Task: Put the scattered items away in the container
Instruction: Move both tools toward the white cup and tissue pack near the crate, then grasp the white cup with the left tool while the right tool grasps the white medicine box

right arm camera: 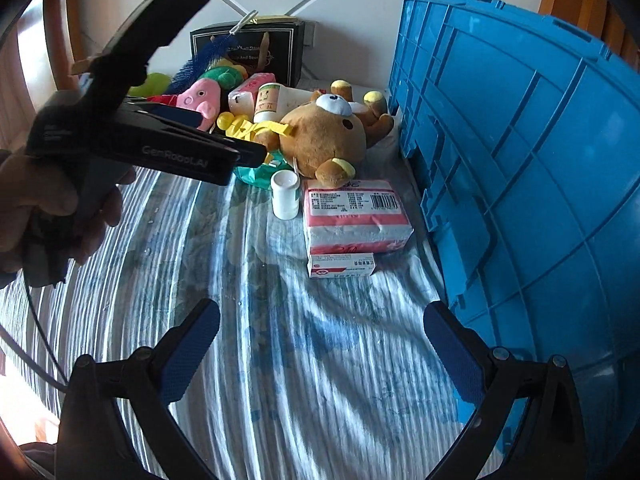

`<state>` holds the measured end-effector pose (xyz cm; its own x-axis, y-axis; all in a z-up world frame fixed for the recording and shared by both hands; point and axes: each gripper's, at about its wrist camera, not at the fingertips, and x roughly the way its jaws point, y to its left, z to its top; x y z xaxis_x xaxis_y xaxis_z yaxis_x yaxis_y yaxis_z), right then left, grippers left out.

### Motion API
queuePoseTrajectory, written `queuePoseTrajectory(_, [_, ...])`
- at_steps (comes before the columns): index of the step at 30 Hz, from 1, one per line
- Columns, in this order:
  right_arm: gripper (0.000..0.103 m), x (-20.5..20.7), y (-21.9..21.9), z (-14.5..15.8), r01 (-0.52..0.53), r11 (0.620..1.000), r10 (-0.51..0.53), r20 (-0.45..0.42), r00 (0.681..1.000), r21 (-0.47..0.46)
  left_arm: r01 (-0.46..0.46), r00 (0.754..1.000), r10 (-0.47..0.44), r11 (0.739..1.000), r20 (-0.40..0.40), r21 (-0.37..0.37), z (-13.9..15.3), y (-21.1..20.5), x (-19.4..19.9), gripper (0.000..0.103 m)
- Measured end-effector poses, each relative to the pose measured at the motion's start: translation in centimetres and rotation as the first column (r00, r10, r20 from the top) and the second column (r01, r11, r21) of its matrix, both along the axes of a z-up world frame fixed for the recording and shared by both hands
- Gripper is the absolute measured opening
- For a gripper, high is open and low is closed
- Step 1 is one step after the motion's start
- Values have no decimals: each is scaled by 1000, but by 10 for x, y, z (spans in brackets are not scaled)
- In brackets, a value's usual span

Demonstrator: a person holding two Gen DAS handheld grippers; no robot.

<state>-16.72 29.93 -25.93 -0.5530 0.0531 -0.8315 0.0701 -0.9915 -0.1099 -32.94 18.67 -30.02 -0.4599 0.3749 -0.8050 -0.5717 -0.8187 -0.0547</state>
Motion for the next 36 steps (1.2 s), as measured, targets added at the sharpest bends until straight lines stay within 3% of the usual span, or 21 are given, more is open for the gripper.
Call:
queuePoseTrajectory(6, [103, 14, 3, -19, 15, 1000, -14, 50, 999, -15, 34, 999, -32, 998, 44, -56, -62, 23, -23, 85])
queuePoseTrajectory(12, [103, 13, 9, -28, 27, 999, -25, 70, 997, -27, 38, 999, -36, 998, 41, -48, -76, 33, -30, 74])
queuePoseTrajectory(15, [103, 11, 11, -29, 28, 999, -26, 68, 997, -27, 44, 999, -42, 998, 32, -42, -75, 36, -32, 57])
queuePoseTrajectory(17, [103, 8, 10, -31, 26, 999, -25, 64, 998, -26, 48, 998, -47, 998, 29, -35, -74, 38, -32, 34])
queuePoseTrajectory(26, [103, -21, 15, -46, 19, 999, -18, 9, 1000, -36, 50, 998, -50, 999, 35, -14, -62, 24, -15, 33])
queuePoseTrajectory(36, [103, -74, 30, -91, 31, 999, -31, 8, 999, -35, -4, 1000, 5, 1000, -6, 20, -28, -20, 7, 33])
